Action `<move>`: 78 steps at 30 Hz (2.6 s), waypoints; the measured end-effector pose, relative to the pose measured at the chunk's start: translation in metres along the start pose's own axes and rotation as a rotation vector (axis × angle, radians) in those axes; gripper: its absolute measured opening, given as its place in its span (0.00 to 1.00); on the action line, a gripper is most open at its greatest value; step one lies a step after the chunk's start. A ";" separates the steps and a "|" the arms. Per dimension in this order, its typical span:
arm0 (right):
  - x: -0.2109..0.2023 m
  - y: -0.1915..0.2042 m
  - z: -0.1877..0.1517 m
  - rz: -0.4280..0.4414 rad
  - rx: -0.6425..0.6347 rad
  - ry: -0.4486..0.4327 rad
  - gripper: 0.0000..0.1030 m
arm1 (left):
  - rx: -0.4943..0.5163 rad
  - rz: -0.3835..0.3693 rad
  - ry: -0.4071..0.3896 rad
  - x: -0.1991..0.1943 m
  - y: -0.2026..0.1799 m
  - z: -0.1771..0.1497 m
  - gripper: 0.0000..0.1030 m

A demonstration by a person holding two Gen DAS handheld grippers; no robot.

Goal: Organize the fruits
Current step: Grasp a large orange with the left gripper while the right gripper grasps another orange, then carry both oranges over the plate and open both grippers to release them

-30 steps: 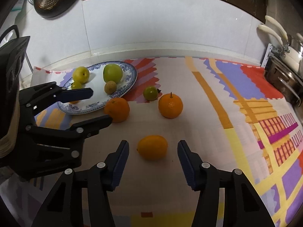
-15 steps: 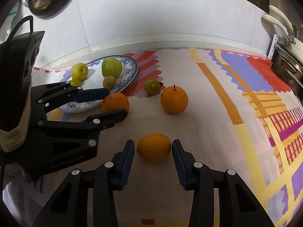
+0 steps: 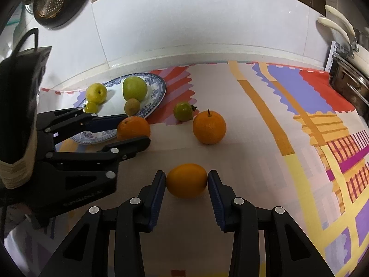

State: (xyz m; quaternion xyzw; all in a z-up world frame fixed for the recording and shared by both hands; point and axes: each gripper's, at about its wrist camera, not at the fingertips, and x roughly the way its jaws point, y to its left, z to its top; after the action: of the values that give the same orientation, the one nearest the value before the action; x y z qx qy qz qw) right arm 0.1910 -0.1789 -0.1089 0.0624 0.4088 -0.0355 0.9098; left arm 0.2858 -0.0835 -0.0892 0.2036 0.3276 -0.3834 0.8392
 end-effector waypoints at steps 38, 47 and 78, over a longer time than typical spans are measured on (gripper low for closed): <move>-0.057 0.047 0.069 0.229 -0.233 -0.209 0.38 | -0.301 0.273 -0.133 -0.109 0.042 0.005 0.40; -0.018 0.072 0.097 0.285 -0.294 -0.170 0.38 | -0.329 0.328 -0.096 -0.096 0.080 -0.003 0.40; 0.095 0.123 0.115 0.260 -0.375 0.000 0.39 | -0.402 0.278 0.059 -0.018 0.143 -0.043 0.44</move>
State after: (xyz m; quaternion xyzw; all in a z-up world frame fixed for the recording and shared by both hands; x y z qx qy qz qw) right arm 0.3532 -0.0745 -0.0937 -0.0558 0.3969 0.1587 0.9023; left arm 0.3711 0.0397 -0.0941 0.0866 0.3905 -0.1853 0.8976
